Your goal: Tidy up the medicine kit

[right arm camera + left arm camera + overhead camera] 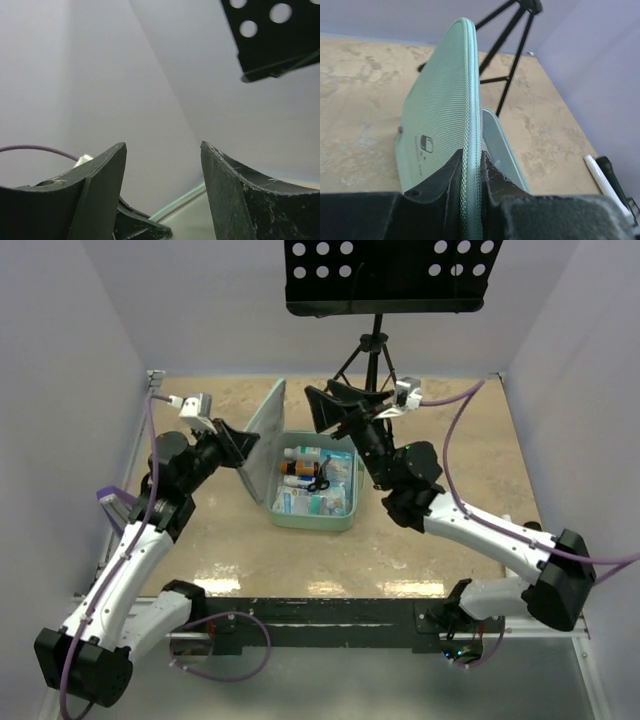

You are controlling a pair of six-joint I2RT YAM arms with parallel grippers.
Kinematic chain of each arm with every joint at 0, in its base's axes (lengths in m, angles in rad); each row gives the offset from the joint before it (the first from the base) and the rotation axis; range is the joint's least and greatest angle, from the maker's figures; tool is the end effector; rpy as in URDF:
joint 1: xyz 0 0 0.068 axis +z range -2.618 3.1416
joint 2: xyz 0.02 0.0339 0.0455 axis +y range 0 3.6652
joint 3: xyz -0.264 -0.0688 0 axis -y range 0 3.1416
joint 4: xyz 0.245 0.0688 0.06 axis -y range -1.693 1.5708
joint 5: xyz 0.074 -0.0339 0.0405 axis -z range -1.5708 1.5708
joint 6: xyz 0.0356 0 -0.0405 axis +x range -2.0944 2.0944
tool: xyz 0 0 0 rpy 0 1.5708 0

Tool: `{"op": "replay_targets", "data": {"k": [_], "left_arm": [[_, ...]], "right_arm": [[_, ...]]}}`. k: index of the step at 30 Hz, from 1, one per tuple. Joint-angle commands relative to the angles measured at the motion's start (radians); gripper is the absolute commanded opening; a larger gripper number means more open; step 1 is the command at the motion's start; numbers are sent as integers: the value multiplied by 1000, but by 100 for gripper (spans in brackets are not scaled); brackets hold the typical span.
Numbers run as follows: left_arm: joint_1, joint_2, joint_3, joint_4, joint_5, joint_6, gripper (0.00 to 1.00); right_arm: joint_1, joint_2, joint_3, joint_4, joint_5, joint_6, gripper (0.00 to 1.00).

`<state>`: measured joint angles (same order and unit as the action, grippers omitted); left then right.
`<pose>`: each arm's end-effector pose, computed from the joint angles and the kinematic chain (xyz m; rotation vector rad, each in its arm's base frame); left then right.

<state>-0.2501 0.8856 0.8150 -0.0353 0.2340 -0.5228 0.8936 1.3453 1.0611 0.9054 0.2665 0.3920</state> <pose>0.2010 -0.0599 0.3490 -0.0538 1.7331 -0.7722 0.1960 0.2288 0.4228 0.0044 1.0264 1.0517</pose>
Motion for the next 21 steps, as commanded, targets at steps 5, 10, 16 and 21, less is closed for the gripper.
{"op": "replay_targets", "data": {"k": [5,10,16,21], "left_arm": [[-247,75,49,-14,214,90,37],[-273,52,-2,-61,174,95,100],[-272,-94,-63,-37,-125,43,100],[-270,-71,-138,-14,-320,-63,96]], "right_arm": [[-2,-193,-194,-440,256,-16,75],[-12,-281,-233,-597,373,24,99],[-114,-246,-202,-720,280,140,98],[-174,-149,-197,-770,111,149,93]]}}
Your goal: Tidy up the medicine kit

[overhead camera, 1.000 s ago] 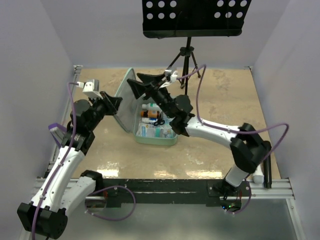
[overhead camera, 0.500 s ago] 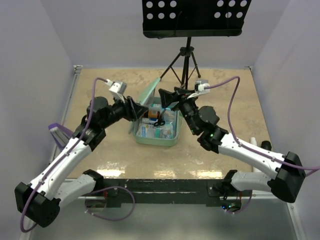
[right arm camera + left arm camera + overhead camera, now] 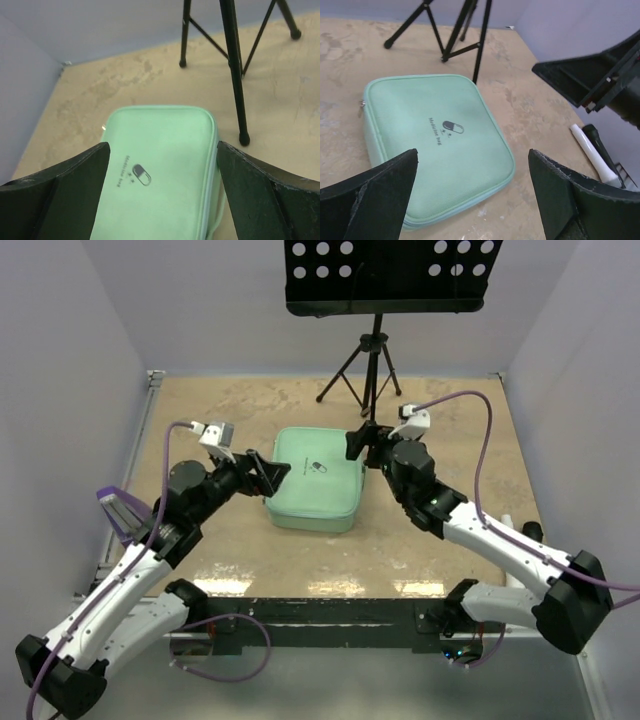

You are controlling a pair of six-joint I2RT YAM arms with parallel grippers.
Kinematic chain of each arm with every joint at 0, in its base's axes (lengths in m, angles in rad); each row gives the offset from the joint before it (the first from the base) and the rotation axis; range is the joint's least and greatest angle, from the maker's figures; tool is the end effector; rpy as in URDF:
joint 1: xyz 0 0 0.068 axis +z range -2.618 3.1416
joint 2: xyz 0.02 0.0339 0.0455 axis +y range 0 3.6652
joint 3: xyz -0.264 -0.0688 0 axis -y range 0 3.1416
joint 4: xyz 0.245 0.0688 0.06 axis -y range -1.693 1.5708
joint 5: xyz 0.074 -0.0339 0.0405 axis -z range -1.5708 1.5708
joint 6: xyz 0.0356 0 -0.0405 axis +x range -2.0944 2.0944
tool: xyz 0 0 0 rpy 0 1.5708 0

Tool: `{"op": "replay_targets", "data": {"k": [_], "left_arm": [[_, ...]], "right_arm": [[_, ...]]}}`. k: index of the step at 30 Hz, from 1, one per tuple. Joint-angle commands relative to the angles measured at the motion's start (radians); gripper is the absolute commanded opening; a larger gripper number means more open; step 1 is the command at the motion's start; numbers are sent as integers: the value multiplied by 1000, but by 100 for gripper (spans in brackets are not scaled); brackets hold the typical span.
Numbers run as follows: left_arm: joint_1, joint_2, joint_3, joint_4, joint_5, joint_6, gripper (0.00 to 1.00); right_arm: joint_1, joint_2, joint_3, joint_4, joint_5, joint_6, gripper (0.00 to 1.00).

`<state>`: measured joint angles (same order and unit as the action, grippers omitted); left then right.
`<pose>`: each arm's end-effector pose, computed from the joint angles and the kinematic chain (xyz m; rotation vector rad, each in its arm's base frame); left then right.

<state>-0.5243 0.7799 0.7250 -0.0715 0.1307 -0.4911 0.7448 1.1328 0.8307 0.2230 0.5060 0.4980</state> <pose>0.1610 -0.0985 0.3318 0.1314 1.7684 -0.8595 0.2062 0.1667 0.3287 0.1847 1.6566 0.5312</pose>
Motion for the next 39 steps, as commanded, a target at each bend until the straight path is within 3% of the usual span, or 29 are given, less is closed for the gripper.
{"op": "replay_targets", "data": {"k": [1,5,10,14,19,28,30,35,39], "left_arm": [[4,68,-44,6,-247,-112,96],[12,217,-15,-10,-283,-164,100],[20,294,-22,183,-267,-167,100],[26,367,7,165,-255,-159,100],[32,368,-96,183,-266,-211,100],[26,444,-208,262,-74,-224,97],[27,426,-258,308,-46,-228,92],[12,384,-358,475,108,-263,67],[-32,343,-429,570,173,-282,60]], "right_arm": [[-27,85,30,-103,-136,59,93],[-47,124,-16,-83,-181,105,94],[-116,183,-39,-57,-222,117,97],[-225,306,-25,-11,-389,119,98],[-232,378,-2,19,-455,117,97],[-232,490,28,90,-606,59,94],[-232,512,48,93,-619,50,93],[-231,582,129,90,-685,13,87],[-225,666,244,40,-738,-30,86]]}}
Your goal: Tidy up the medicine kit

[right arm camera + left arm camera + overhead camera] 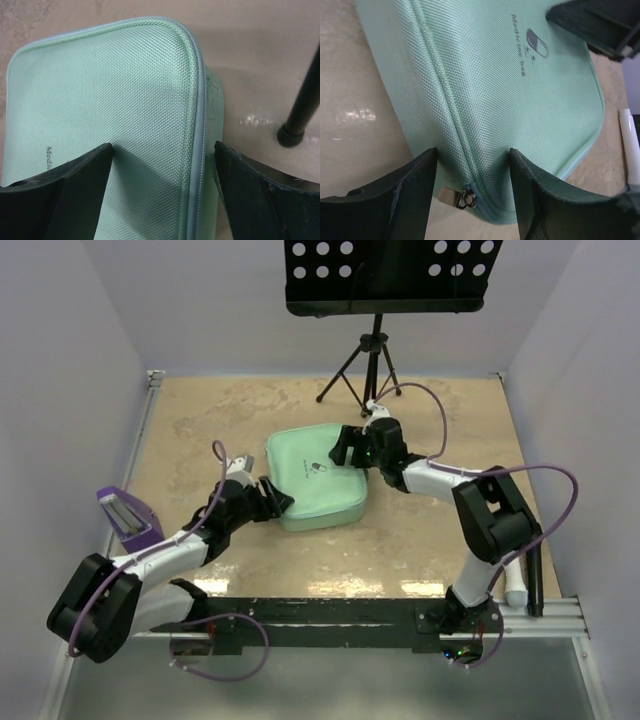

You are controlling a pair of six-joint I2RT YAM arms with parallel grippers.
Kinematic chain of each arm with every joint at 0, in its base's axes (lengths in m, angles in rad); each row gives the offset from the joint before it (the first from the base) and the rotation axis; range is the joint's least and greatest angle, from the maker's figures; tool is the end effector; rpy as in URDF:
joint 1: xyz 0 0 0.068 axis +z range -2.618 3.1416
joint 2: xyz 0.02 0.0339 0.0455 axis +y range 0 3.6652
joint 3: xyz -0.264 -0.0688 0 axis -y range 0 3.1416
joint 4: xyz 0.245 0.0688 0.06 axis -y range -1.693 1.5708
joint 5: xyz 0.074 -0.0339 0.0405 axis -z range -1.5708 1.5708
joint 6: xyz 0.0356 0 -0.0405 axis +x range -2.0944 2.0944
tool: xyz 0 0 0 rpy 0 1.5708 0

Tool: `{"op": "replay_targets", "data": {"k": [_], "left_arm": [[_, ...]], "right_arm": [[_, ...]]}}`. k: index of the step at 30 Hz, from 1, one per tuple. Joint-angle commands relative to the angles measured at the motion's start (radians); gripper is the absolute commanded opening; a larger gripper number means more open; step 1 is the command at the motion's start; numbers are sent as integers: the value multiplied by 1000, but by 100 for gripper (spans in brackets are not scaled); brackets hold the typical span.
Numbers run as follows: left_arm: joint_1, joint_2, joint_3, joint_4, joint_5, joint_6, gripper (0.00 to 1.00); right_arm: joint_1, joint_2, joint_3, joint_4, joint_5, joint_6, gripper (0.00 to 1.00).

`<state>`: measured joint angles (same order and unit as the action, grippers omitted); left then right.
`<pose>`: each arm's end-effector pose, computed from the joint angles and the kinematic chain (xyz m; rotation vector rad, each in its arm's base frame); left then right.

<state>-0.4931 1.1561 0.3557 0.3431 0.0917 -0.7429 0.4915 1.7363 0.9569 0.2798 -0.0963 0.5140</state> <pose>0.1971 -0.1096 0.1728 -0.2057 2.1288 -0.8509 0.3299 0.1805 0.1919 -0.0372 2.1469 0.7044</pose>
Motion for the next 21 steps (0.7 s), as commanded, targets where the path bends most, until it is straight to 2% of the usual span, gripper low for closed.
{"op": "replay_targets", "data": {"k": [1,7,11,15,17,21], "left_arm": [[-77,-44,-73,171,223,-32,60],[-165,-94,-136,183,227,-55,59],[-186,-194,-139,47,143,-58,63],[-185,-356,-106,-160,-36,-50,76],[-182,-413,-77,-242,-124,-38,81],[-180,-435,12,-405,-208,13,87]], "right_arm": [[32,86,141,-30,-147,-63,86],[81,175,279,-96,-149,-120,86],[133,195,356,-157,-54,-135,88],[136,94,326,-152,82,-86,98],[136,34,322,-180,141,-71,98],[137,-114,298,-229,240,-65,98]]}}
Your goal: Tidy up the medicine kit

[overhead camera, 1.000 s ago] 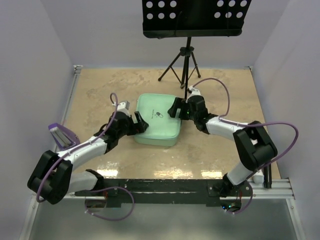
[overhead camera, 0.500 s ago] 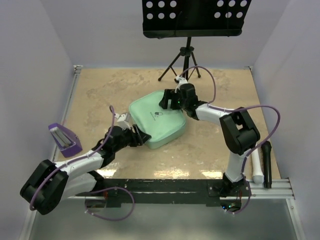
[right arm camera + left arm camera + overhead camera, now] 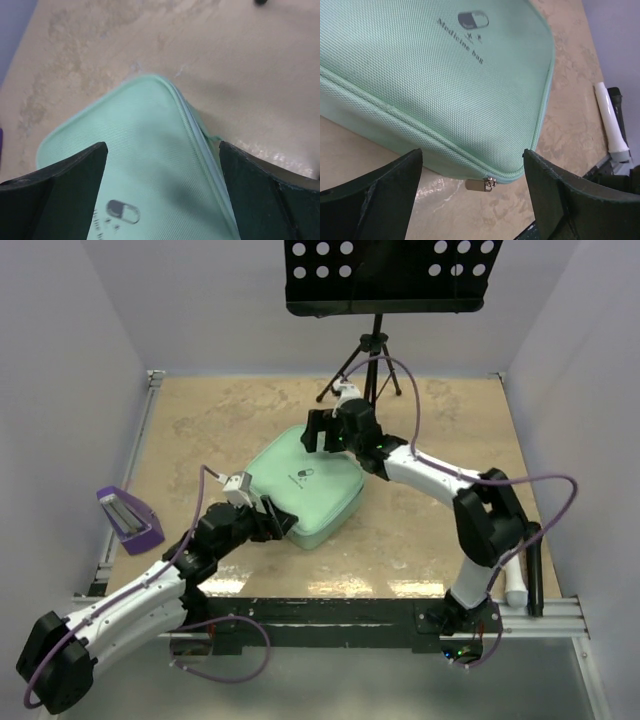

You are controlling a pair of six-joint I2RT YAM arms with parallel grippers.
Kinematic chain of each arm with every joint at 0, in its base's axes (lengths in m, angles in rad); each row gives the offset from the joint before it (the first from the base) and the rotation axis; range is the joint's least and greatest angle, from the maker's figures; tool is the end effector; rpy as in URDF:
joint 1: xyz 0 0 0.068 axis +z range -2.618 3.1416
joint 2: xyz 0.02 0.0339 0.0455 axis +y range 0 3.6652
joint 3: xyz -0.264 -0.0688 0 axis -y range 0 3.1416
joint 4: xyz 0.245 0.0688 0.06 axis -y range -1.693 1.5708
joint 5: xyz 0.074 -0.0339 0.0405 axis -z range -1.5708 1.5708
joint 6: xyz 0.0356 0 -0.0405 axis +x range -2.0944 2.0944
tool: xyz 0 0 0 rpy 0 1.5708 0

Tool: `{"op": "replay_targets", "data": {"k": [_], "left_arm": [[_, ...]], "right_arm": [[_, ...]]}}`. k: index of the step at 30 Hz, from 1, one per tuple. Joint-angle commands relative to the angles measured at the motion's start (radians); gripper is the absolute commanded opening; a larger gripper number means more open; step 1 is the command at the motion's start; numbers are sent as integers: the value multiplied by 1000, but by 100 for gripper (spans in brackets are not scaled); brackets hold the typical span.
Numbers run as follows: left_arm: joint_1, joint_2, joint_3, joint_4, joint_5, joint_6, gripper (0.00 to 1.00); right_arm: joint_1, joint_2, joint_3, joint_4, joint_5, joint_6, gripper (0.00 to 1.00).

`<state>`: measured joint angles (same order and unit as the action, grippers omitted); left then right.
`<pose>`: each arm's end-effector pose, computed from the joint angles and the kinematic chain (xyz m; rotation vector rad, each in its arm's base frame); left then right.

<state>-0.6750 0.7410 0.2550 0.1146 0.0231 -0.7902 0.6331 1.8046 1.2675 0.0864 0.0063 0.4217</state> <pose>0.1338 -0.1081 0.1905 -0.1031 2.0730 -0.9669 0.3396 0.2489 0.2488 -0.2159 2.0739 0.6523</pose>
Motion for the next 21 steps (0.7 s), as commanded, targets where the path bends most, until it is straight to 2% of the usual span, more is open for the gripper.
{"op": "replay_targets", "data": {"k": [1,7,11,13,15,17,21], "left_arm": [[2,-20,137,-199,-152,74,87],[2,17,242,-246,-219,123,88],[24,90,341,-251,-342,169,88],[61,150,392,-218,-339,203,89],[121,223,435,-181,-287,224,90],[169,305,472,-150,-249,244,92],[209,502,542,-87,-265,302,97]], "right_arm": [[-4,-223,-31,-48,159,35,98],[-4,-387,-180,-109,239,35,98],[-4,-529,-348,-58,111,81,98],[-6,-597,-452,40,19,133,99],[-6,-639,-531,102,-3,192,99],[-6,-645,-548,95,-3,212,98],[-6,-611,-542,20,4,221,99]]}}
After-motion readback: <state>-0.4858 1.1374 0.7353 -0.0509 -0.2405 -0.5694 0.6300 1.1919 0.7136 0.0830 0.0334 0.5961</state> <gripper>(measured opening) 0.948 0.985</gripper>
